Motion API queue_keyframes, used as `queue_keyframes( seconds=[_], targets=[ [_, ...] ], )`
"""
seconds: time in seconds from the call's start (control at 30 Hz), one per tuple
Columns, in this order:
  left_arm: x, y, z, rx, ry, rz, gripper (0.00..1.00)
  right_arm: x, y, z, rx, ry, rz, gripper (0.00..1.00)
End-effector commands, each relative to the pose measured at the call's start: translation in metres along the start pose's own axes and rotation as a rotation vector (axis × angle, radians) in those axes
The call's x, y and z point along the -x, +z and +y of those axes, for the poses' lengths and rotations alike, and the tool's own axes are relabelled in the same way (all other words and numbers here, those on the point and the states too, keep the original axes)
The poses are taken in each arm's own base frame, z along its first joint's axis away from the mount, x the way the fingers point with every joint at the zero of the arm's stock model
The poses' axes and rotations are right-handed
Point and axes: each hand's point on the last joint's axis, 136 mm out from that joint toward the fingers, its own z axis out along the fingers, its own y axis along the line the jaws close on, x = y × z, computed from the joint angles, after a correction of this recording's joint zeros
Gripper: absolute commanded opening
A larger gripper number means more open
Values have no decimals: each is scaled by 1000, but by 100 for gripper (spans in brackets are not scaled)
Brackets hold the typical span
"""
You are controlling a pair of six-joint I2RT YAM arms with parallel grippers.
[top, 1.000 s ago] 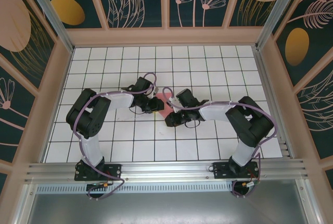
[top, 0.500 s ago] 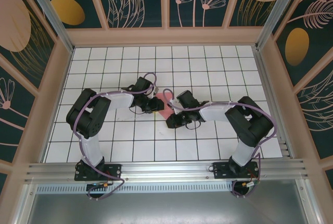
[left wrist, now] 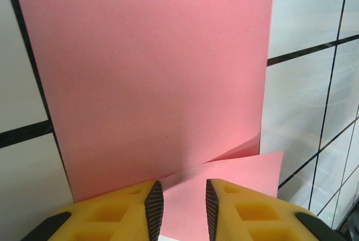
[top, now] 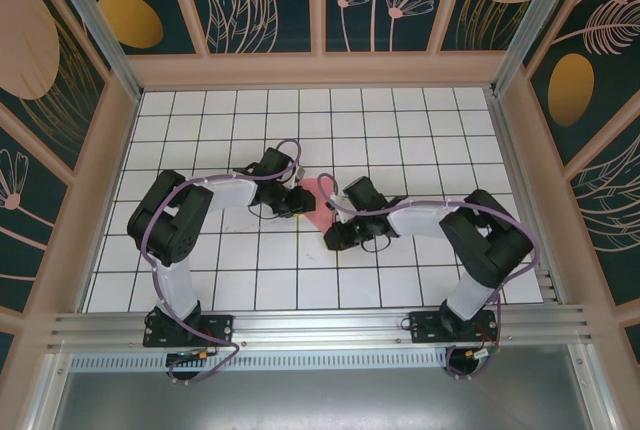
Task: Fold a paper plane with a square sheet of paper (fold left side to right side)
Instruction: Third fold the triangle at the center of the table.
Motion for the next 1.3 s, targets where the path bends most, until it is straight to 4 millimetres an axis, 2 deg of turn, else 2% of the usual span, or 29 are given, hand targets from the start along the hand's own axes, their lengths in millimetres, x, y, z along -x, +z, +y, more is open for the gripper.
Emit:
queue_keyframes(
  seconds=[0.0, 0.1, 0.3, 0.53, 0.87, 1.27],
  targets=[
    [-24, 22, 69, 245, -36, 47, 32, 13, -20, 25, 50, -27, -42, 16],
    [-24, 22, 70, 244, -39, 47, 32, 26, -24, 31, 57, -41, -75, 16],
    [-24, 22, 69, 240, -38, 47, 32, 48, -8, 19, 21, -35, -94, 15],
    [-23, 23, 69, 239, -38, 45, 32, 51, 11, -1, -35, -11, -58, 14],
    [-25, 24, 71, 243, -36, 52, 32, 18, 21, -27, -109, 43, 28, 13],
    [-27, 24, 74, 253, -36, 60, 32, -29, 18, -32, -83, 133, 101, 8]
  ],
)
